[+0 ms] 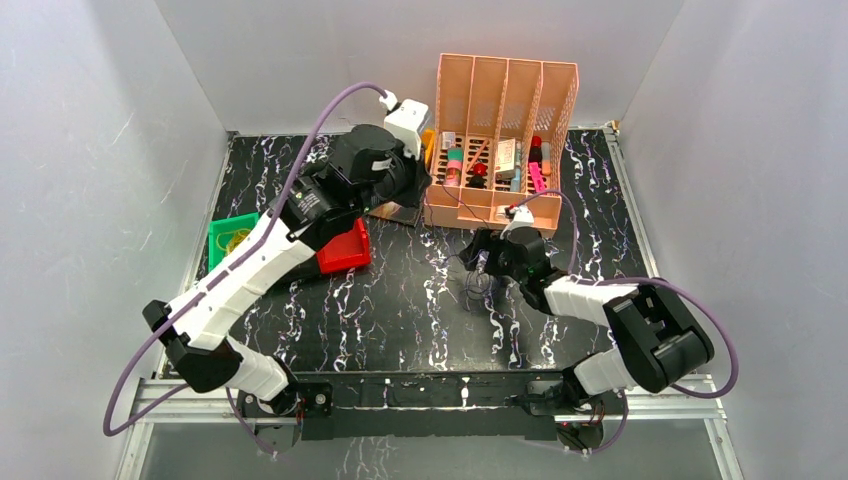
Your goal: Untangle the cables
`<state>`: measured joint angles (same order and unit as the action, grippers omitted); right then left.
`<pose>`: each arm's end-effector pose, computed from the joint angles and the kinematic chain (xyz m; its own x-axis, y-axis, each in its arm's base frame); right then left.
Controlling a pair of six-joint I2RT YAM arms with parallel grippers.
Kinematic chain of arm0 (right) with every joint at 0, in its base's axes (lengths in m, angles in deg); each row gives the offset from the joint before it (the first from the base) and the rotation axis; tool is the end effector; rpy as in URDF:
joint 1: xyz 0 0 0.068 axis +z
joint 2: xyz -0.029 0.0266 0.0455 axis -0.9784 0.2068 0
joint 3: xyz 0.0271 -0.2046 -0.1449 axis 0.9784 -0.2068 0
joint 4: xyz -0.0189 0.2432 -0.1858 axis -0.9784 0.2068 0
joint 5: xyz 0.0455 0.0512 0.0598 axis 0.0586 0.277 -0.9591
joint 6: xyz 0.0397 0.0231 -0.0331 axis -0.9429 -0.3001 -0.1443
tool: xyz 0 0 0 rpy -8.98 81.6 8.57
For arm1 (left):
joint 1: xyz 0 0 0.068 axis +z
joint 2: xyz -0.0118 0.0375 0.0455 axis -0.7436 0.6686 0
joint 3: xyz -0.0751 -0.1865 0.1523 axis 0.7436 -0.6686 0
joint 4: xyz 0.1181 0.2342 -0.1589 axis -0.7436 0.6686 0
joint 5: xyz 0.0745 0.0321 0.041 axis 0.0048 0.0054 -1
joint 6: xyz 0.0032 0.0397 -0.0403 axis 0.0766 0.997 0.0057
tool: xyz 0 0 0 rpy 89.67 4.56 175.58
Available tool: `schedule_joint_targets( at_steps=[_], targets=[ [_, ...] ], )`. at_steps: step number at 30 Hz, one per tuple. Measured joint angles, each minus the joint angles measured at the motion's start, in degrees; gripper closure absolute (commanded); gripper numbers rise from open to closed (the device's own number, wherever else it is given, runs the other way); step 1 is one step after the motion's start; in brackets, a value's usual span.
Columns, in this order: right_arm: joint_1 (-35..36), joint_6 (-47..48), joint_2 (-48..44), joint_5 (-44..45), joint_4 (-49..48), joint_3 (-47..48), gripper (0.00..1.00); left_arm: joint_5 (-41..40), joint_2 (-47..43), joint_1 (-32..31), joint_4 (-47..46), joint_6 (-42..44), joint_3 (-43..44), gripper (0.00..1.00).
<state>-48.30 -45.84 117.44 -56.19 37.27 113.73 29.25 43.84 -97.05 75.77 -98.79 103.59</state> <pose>0.2667 0.1499 0.1053 -0.5390 0.2714 -0.7973 -0.2085 0.8742 0.4385 0.2423 -0.2703 0.4623 -0.3204 0.0269 -0.9469 0.5984 0.7806 -0.1803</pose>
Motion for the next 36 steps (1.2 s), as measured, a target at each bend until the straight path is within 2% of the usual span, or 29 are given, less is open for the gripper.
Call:
schedule_joint_targets(
  at_steps=[14,21,30,33,36],
  targets=[
    [0.1,-1.6,-6.0,-0.2,1.1,-7.9,0.01,-10.1,3.1,0.8,3.4,8.3,11.8,1.00],
    [0.1,-2.6,-8.3,-0.2,0.3,-10.2,0.02,-18.6,4.0,1.9,3.3,13.3,16.8,1.00],
    [0.1,-2.8,-11.9,-0.6,2.3,-11.8,0.02,-29.0,4.0,3.7,3.6,19.1,18.5,1.00],
    [0.1,-2.6,-12.2,-1.0,2.8,-11.8,0.02,-29.2,4.0,7.1,5.2,19.5,18.5,1.00],
    [0.1,-2.3,-12.3,-1.7,3.0,-11.8,0.02,-26.8,4.2,15.5,7.3,18.5,18.4,1.00]
  ],
)
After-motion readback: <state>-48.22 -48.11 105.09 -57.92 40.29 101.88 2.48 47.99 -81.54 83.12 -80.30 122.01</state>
